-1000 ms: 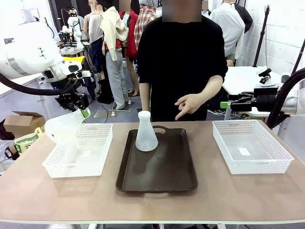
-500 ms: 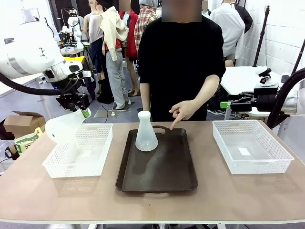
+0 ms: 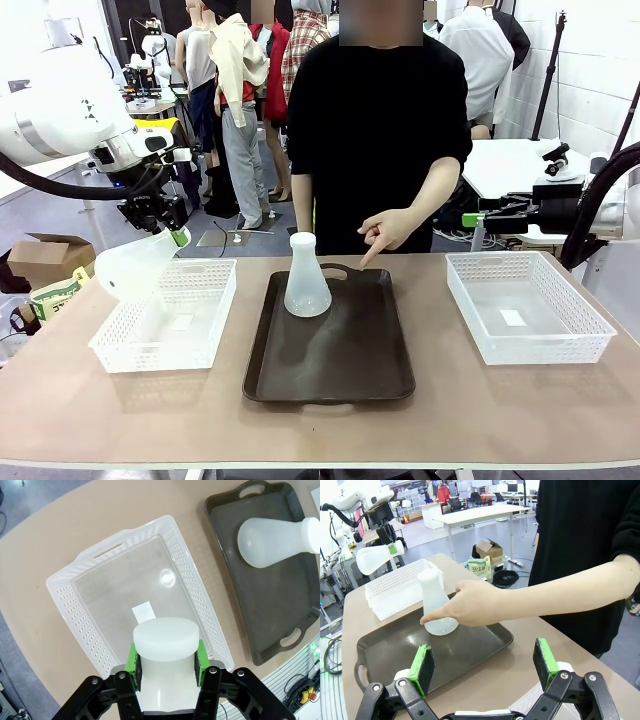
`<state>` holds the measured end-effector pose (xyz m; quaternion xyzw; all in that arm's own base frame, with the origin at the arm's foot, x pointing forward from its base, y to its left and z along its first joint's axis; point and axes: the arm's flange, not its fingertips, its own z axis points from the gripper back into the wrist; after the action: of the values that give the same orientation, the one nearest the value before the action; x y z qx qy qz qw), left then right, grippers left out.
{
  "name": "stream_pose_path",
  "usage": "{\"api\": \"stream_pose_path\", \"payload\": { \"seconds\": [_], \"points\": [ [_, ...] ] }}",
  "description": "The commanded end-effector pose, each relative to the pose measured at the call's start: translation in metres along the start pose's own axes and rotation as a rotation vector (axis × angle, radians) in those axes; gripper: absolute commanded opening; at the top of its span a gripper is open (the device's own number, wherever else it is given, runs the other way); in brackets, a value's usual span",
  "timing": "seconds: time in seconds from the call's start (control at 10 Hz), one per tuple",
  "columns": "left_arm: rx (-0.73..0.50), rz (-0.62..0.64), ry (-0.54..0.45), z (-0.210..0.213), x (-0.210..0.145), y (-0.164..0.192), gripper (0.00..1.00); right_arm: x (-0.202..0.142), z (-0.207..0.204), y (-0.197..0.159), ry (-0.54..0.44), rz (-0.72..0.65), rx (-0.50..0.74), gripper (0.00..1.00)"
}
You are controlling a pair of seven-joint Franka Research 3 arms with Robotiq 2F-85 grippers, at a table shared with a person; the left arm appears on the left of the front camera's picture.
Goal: Prepare the laboratory tools.
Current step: Place the picked Big flask upright in the Handle tray as directed by the person.
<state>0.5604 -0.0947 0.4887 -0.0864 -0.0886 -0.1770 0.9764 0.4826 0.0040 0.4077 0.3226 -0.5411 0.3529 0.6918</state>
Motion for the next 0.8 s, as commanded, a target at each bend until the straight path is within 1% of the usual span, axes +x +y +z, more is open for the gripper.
{"api": "stream_pose_path", "payload": {
  "seconds": [0.0, 0.1, 0.3, 0.4, 0.5, 0.6, 0.7],
  "points": [
    [0.0, 0.0, 0.0, 0.0, 0.0, 0.0, 0.0, 0.0, 0.0, 0.002, 0.012, -0.015, -0.01, 1.0],
    [-0.034, -0.138, -0.032, 0.011, -0.008, -0.016, 0.0, 0.0, 0.0, 0.002, 0.012, -0.015, -0.01, 1.0],
    [-0.086, -0.37, -0.195, 0.043, -0.023, -0.044, 0.0, 0.0, 0.0, 0.002, 0.012, -0.015, -0.01, 1.0],
    [-0.168, -0.496, -0.312, 0.059, -0.028, -0.051, 0.0, 0.0, 0.0, 0.002, 0.012, -0.015, -0.01, 1.0],
    [-0.281, -0.663, -0.396, 0.073, -0.032, -0.057, 0.0, 0.0, 0.0, 0.002, 0.012, -0.015, -0.01, 1.0],
    [-0.363, -0.826, -0.458, 0.086, -0.034, -0.06, 0.0, 0.0, 0.0, 0.002, 0.012, -0.015, -0.01, 1.0],
    [-0.493, -0.965, -0.528, 0.092, -0.034, -0.063, 0.0, 0.0, 0.0, 0.002, 0.012, -0.015, -0.01, 1.0]
  ]
}}
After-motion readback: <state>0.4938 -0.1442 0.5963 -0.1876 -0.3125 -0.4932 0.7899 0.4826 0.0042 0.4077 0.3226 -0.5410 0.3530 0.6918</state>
